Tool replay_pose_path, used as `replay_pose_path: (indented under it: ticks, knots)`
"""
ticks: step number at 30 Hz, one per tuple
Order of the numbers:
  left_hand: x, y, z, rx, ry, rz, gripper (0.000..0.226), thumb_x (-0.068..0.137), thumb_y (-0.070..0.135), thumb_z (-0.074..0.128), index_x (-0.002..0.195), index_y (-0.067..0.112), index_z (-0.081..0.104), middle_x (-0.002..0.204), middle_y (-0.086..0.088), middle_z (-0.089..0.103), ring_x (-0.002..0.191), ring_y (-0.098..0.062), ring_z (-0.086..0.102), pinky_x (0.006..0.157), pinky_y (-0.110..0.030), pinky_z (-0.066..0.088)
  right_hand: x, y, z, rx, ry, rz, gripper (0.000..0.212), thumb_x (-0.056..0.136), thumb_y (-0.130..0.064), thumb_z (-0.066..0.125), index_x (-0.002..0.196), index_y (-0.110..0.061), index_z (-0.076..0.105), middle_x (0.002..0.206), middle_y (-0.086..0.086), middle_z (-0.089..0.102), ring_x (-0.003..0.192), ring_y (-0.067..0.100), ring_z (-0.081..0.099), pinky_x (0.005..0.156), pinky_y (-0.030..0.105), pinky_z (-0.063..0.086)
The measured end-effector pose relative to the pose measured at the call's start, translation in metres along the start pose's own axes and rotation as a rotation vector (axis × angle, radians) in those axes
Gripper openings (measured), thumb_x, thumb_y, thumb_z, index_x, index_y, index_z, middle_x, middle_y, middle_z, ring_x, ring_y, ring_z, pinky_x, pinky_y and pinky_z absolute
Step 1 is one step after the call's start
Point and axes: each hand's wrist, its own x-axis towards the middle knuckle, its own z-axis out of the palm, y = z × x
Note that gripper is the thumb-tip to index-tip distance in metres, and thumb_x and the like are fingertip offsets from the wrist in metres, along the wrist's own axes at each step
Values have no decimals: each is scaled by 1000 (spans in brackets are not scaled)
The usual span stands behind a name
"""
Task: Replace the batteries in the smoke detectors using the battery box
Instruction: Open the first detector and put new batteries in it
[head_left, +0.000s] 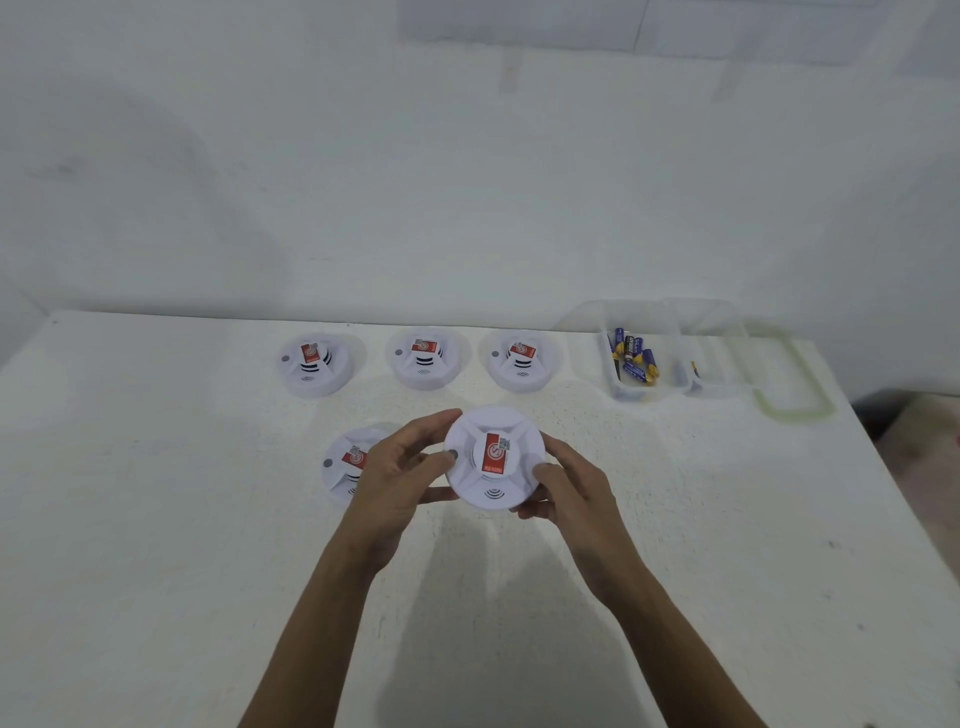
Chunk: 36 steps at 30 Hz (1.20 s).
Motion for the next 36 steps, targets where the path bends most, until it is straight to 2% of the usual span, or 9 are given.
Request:
replay_pose_path:
  ticks: [8, 16, 19, 25, 29, 36]
  knots:
    - [0, -1, 0, 0, -3, 2, 32, 92, 10, 55, 120, 24, 60, 116, 7, 67, 102, -11, 66, 73, -29, 58, -1, 1, 0, -4, 1, 4, 32, 99, -12, 44, 121, -30, 58, 90, -16, 72, 85, 10, 70, 68, 23, 57]
    - [0, -1, 0, -6, -5, -2, 33, 91, 11, 56, 122, 22, 60, 117, 6, 67, 103, -12, 66, 75, -31, 58, -2, 1, 0, -1, -3, -12, 32, 99, -13, 45, 109, -42, 56, 85, -25, 70, 86, 4, 69, 66, 20, 57]
    - [0, -1, -1, -12, -6, -2, 33, 91, 11, 56, 122, 22, 60, 117, 6, 67, 102, -13, 66, 76, -31, 58, -1, 1, 1, 1, -5, -13, 31, 99, -13, 45, 111, -39, 56, 86, -24, 70, 87, 4, 69, 67, 22, 57]
    - [-1, -1, 0, -16, -8, 2, 33, 92, 7, 55, 121, 23, 60, 113, 9, 68, 98, -9, 67, 69, -25, 57, -2, 2, 0, 7, 2, -7, 32, 98, -11, 44, 115, -33, 59, 90, -11, 72, 83, 13, 70, 67, 24, 57]
    - [-1, 0, -1, -23, -13, 6, 33, 93, 6, 54, 121, 21, 60, 113, 10, 69, 99, -10, 67, 70, -27, 57, -1, 2, 0, 3, 2, -4, 32, 98, -11, 44, 119, -30, 59, 95, -6, 73, 83, 15, 70, 67, 24, 57]
    - [0, -1, -1, -19, -12, 6, 34, 93, 6, 53, 124, 19, 59, 116, 6, 68, 101, -12, 67, 72, -28, 58, -1, 2, 1, 4, -5, -12, 31, 99, -11, 45, 109, -38, 57, 83, -25, 70, 83, 6, 69, 62, 18, 55]
